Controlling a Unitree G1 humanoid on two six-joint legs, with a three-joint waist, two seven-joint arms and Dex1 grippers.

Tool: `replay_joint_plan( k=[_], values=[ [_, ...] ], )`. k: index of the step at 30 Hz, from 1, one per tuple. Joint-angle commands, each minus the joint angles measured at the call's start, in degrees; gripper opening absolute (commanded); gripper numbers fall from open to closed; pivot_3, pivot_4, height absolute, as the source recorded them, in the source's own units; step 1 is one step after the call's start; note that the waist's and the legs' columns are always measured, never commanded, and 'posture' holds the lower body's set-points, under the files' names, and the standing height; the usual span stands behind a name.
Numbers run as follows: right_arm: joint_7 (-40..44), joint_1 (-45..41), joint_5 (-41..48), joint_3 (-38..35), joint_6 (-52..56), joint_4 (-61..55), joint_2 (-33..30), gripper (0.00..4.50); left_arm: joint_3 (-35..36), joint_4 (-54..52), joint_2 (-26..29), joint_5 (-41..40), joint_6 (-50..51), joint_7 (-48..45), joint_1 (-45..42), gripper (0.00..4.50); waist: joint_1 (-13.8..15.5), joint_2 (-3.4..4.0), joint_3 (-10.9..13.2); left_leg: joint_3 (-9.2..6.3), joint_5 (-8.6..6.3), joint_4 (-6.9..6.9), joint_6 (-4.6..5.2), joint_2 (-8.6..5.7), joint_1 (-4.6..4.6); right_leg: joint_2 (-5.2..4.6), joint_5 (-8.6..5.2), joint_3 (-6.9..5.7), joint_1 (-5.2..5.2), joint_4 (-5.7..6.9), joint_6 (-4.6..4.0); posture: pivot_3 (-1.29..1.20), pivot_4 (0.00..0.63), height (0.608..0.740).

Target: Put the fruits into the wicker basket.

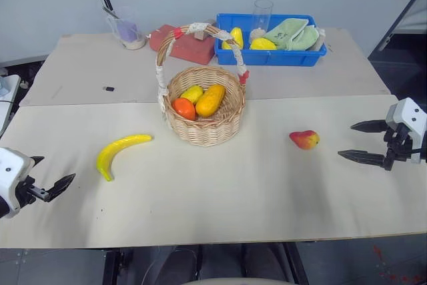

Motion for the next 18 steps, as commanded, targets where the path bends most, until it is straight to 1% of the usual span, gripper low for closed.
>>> replay_joint_plan(
  k=[1, 4, 9, 16, 18],
  values=[
    [-0.1, -1.0, 0.1, -1.1, -0.9, -0.5, 0.0, 4.47, 1.6, -0.6, -0.1, -1.1, 0.3, -0.3, -0.6, 4.50, 0.0, 0.00, 0.0, 0.00, 0.00, 0.00, 0.00, 0.00, 0.00, 0.00, 0.00, 0.00, 0.00, 0.00, 0.00, 0.00, 0.150, 0.740],
    [0.2, -0.9, 0.2, -0.8, -1.0, -0.6, 0.1, 4.47, 1.7, -0.6, -0.5, -1.6, 1.1, -0.4, -0.9, 4.50, 0.0, 0.00, 0.0, 0.00, 0.00, 0.00, 0.00, 0.00, 0.00, 0.00, 0.00, 0.00, 0.00, 0.00, 0.00, 0.00, 0.150, 0.740],
    [0.4, -1.6, 0.0, -0.4, -1.1, -0.3, 0.3, 4.47, 1.9, -0.1, -0.6, -0.9, -1.5, -1.0, -1.1, 4.50, 0.0, 0.00, 0.0, 0.00, 0.00, 0.00, 0.00, 0.00, 0.00, 0.00, 0.00, 0.00, 0.00, 0.00, 0.00, 0.00, 0.150, 0.740],
    [0.5, -1.8, -0.2, -0.1, -0.8, 0.0, 0.4, 4.47, 2.5, -0.2, -1.5, -2.2, -2.9, -1.8, -1.6, 4.50, 0.0, 0.00, 0.0, 0.00, 0.00, 0.00, 0.00, 0.00, 0.00, 0.00, 0.00, 0.00, 0.00, 0.00, 0.00, 0.00, 0.150, 0.740],
    [0.5, -1.8, -0.2, 0.0, -0.9, 0.0, 0.4, 4.47, 2.6, -0.2, -1.4, -2.5, -1.9, -1.8, -1.5, 4.50, 0.0, 0.00, 0.0, 0.00, 0.00, 0.01, 0.00, 0.00, 0.00, 0.00, 0.00, 0.00, 0.00, 0.00, 0.00, 0.00, 0.150, 0.740]
  ],
)
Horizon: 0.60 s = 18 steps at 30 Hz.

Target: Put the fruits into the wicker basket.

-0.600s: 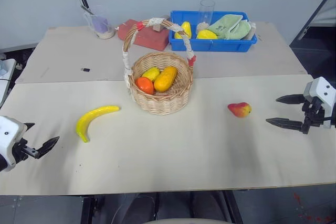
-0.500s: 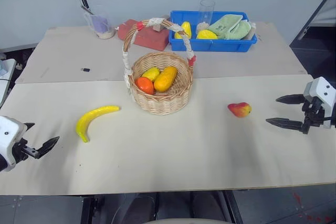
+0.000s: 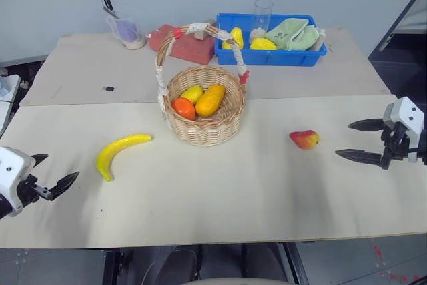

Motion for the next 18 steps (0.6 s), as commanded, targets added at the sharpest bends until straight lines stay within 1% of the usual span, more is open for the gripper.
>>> replay_joint_plan(
  k=[1, 6, 11, 14, 18],
  values=[
    [0.0, -0.7, -0.1, -0.9, -0.6, -0.4, -0.3, 4.47, 2.6, -0.2, 0.2, -1.1, 0.3, -0.1, -0.3, 4.50, 0.0, 0.00, 0.0, 0.00, 0.00, 0.00, 0.00, 0.00, 0.00, 0.00, 0.00, 0.00, 0.00, 0.00, 0.00, 0.00, 0.150, 0.740],
    [-0.2, -1.0, -0.1, -0.6, 0.1, -0.6, 0.0, 4.47, 3.0, -0.1, 0.4, -2.7, 1.4, -1.0, -1.0, 4.50, 0.0, 0.00, 0.0, 0.00, 0.00, 0.00, 0.00, 0.00, 0.00, 0.00, 0.00, 0.00, 0.00, 0.00, 0.00, 0.00, 0.150, 0.740],
    [0.5, -1.9, 1.3, -0.6, 1.4, -3.6, 1.0, 4.47, 1.7, -2.6, -0.7, -5.3, 6.6, 1.1, -3.1, 4.50, 0.0, 0.00, 0.0, 0.00, 0.00, 0.01, 0.00, 0.00, 0.01, 0.01, 0.00, 0.00, 0.00, 0.02, 0.00, 0.00, 0.150, 0.740],
    [0.1, -4.7, 7.6, -0.7, 9.8, -12.8, 2.5, 4.47, -0.5, -4.2, -2.5, -6.5, 11.4, 4.9, -5.9, 4.50, 0.0, 0.02, 0.0, 0.00, 0.00, 0.01, 0.00, 0.00, 0.00, 0.00, 0.00, 0.01, -0.01, 0.02, 0.00, 0.00, 0.150, 0.740],
    [-0.3, -9.0, 12.7, 0.5, 16.9, -21.7, 3.9, 4.47, -3.2, -6.1, -4.5, -8.2, 15.7, 7.3, -9.0, 4.50, 0.0, 0.04, 0.0, -0.01, 0.00, 0.02, -0.01, 0.04, -0.02, 0.05, 0.00, 0.01, -0.04, 0.05, 0.00, 0.00, 0.150, 0.740]
  ],
)
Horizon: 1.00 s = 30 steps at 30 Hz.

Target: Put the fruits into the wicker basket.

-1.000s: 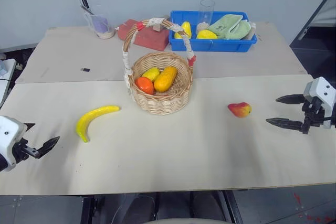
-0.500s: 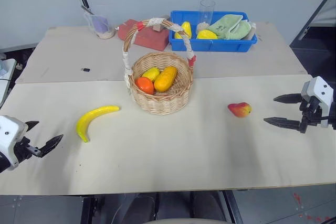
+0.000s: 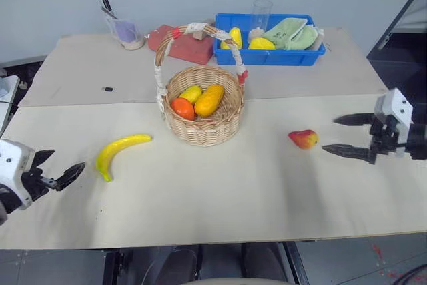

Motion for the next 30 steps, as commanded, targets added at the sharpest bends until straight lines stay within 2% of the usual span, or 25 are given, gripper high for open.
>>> replay_joint_plan(
  k=[1, 10, 16, 17, 19, 21, 22, 25, 26, 30],
  values=[
    [0.0, -4.1, 5.3, 0.7, 5.6, -8.3, 0.2, 4.47, -1.8, -2.5, -0.6, -1.3, 3.7, 2.7, -1.9, 4.50, 0.0, 0.00, 0.0, 0.00, -0.02, 0.00, -0.01, 0.00, 0.00, 0.00, 0.00, -0.01, 0.00, 0.00, 0.00, 0.00, 0.150, 0.740],
    [0.3, -13.2, 8.7, 7.7, 8.6, -17.4, 5.9, 4.47, -11.5, -0.4, -3.5, 1.9, 6.7, 8.3, -7.0, 4.50, 0.3, -0.03, 0.0, 0.00, -0.06, 0.06, 0.01, -0.04, -0.07, -0.04, 0.01, -0.03, -0.04, -0.02, 0.01, 0.00, 0.150, 0.740],
    [1.4, -15.6, 7.8, 10.4, 6.7, -17.5, 8.2, 4.47, -12.6, 2.5, -5.9, 2.5, 9.7, 13.2, -9.8, 4.50, 0.3, -0.04, 0.0, 0.00, -0.06, 0.07, 0.01, -0.05, -0.06, -0.04, 0.01, -0.02, -0.07, 0.01, 0.01, 0.00, 0.150, 0.740],
    [1.5, -15.8, 7.7, 10.6, 6.5, -17.6, 8.5, 4.50, -12.5, 2.7, -6.4, 2.5, 10.0, 13.7, -9.9, 3.98, 0.2, -0.04, 0.0, 0.00, -0.05, 0.07, 0.00, -0.05, -0.07, -0.04, 0.01, -0.02, -0.07, 0.01, 0.01, 0.00, 0.150, 0.740],
    [1.6, -16.0, 7.5, 10.8, 6.2, -17.5, 8.9, 4.50, -12.7, 3.2, -6.9, 2.4, 10.2, 13.9, -9.9, 3.35, 0.2, -0.04, 0.0, 0.00, -0.05, 0.07, 0.00, -0.05, -0.08, -0.03, 0.01, -0.02, -0.10, 0.02, 0.01, 0.00, 0.150, 0.740],
    [1.7, -16.1, 7.2, 10.9, 5.8, -17.2, 9.1, 4.50, -13.2, 3.4, -7.0, 2.6, 10.0, 13.8, -9.9, 2.42, 0.3, -0.04, 0.0, 0.00, -0.05, 0.07, 0.00, -0.06, -0.08, -0.04, 0.01, -0.02, -0.10, 0.02, 0.01, 0.00, 0.150, 0.740],
    [1.7, -16.1, 6.9, 11.0, 5.4, -17.1, 9.3, 4.50, -13.5, 3.4, -7.1, 2.7, 9.9, 13.8, -9.9, 2.10, 0.3, -0.05, 0.0, 0.00, -0.05, 0.07, 0.00, -0.06, -0.08, -0.04, 0.01, -0.02, -0.10, 0.02, 0.01, 0.00, 0.150, 0.740],
    [1.8, -16.1, 6.4, 11.1, 4.7, -16.8, 9.5, 4.50, -14.1, 3.2, -7.3, 2.8, 9.4, 13.6, -10.2, 0.71, 0.3, -0.04, 0.0, 0.00, -0.05, 0.08, -0.01, -0.06, -0.06, -0.05, 0.01, -0.02, -0.08, 0.02, 0.01, 0.00, 0.150, 0.740],
    [1.7, -16.1, 6.2, 11.1, 4.5, -16.8, 9.6, 4.50, -14.4, 3.2, -7.2, 2.9, 8.7, 13.2, -10.2, 0.48, 0.4, -0.04, 0.0, 0.00, -0.05, 0.08, -0.01, -0.06, -0.06, -0.05, 0.01, -0.02, -0.08, 0.02, 0.01, 0.00, 0.150, 0.740],
    [0.9, -15.3, 5.9, 10.6, 4.3, -17.0, 9.6, 4.50, -14.7, -1.2, -6.7, 0.0, 5.9, 7.7, -8.6, 0.47, 0.4, -0.05, 0.0, 0.00, -0.05, 0.08, -0.01, -0.07, -0.07, -0.06, 0.01, -0.02, -0.08, 0.02, 0.01, 0.00, 0.150, 0.740]
  ],
)
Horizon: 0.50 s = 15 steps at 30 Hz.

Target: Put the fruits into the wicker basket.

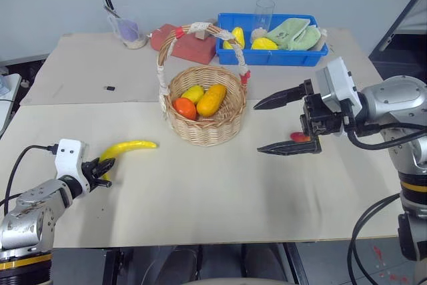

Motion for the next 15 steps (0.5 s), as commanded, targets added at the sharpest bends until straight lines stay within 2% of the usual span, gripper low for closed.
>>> replay_joint_plan(
  k=[1, 5, 10, 12, 15],
  values=[
    [-0.9, -0.1, 0.1, -2.0, -0.8, -1.3, -0.4, 4.50, 0.9, -6.1, 0.5, -3.7, -2.6, -5.1, 0.7, 0.47, 0.0, 0.00, 0.0, 0.00, 0.00, 0.00, 0.00, 0.00, -0.02, 0.00, 0.00, 0.00, -0.01, -0.01, 0.00, 0.00, 0.150, 0.740],
    [-2.4, 1.9, 0.8, -4.7, 0.4, -2.3, -2.4, 4.50, 5.4, -13.3, 0.6, -11.9, -0.4, -6.3, -2.2, 0.47, 0.5, -0.02, 0.0, -0.01, 0.01, 0.02, -0.01, 0.02, -0.10, -0.01, 0.00, -0.02, -0.06, -0.01, 0.00, 0.00, 0.150, 0.740],
    [-3.5, 2.9, 2.1, -7.4, 2.0, -2.9, -4.6, 4.50, 4.6, -20.9, 0.9, -19.0, 4.6, -2.7, -8.0, 0.47, 0.5, -0.02, 0.0, 0.00, 0.01, 0.05, -0.01, 0.01, -0.08, 0.01, 0.00, -0.01, -0.05, -0.01, 0.00, 0.00, 0.150, 0.740],
    [-4.4, 2.9, 2.7, -8.6, 3.0, -3.2, -5.0, 4.50, 1.4, -22.7, 0.7, -18.5, 5.6, 0.2, -12.7, 0.47, 0.6, -0.03, 0.0, 0.00, 0.01, 0.05, -0.01, 0.01, -0.09, 0.03, 0.00, -0.01, -0.04, 0.00, 0.00, 0.00, 0.150, 0.740],
    [-5.8, 2.7, 2.9, -9.3, 3.6, -3.0, -5.2, 4.50, -4.7, -21.2, -1.1, -13.6, 4.9, 5.8, -20.4, 0.47, 0.8, -0.04, 0.0, 0.00, 0.04, 0.07, -0.05, 0.00, -0.07, 0.04, 0.00, -0.02, 0.00, 0.01, 0.01, 0.00, 0.150, 0.740]
  ],
)
